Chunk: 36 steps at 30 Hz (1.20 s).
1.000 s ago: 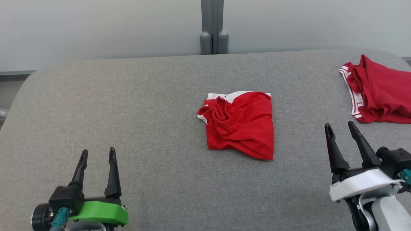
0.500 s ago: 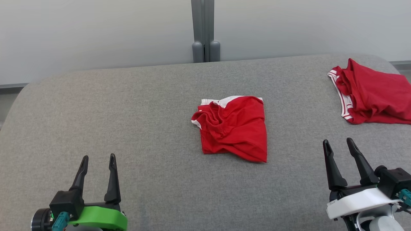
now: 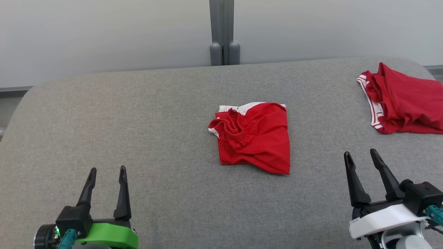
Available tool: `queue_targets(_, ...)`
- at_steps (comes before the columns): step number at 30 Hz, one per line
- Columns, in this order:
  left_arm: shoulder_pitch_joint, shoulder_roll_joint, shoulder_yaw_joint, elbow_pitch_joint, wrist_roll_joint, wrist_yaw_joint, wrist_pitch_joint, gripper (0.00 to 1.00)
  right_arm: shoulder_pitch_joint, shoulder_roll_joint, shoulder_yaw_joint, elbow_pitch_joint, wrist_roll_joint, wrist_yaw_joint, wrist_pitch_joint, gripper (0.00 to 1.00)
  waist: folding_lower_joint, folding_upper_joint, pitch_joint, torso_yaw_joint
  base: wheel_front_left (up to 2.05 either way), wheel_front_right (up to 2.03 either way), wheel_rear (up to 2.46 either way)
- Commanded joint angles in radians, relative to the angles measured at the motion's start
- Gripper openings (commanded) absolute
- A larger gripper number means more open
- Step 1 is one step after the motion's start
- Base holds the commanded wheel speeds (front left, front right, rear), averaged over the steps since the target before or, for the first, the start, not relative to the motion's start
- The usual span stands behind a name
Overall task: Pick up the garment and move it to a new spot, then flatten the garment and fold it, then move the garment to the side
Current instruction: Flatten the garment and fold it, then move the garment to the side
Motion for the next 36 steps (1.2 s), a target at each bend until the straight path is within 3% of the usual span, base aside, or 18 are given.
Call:
queue_targets(1,0.006,0.003,0.002,-0.001,0.002,0.005,-0.002,1.00,0.010,0.003,-0.004,-0.004,-0.008,-0.001,0.005,1.00,0.0000,0.0000,0.002,0.000,0.00,0.00,0.00)
queue_targets(36,0.001,0.003,0.014,-0.007,0.004,0.003,-0.002,1.00,-0.020,0.036,-0.013,0.033,-0.012,-0.001,0.015,1.00,0.0000,0.0000,0.013,0.014,0.00,0.00,0.00)
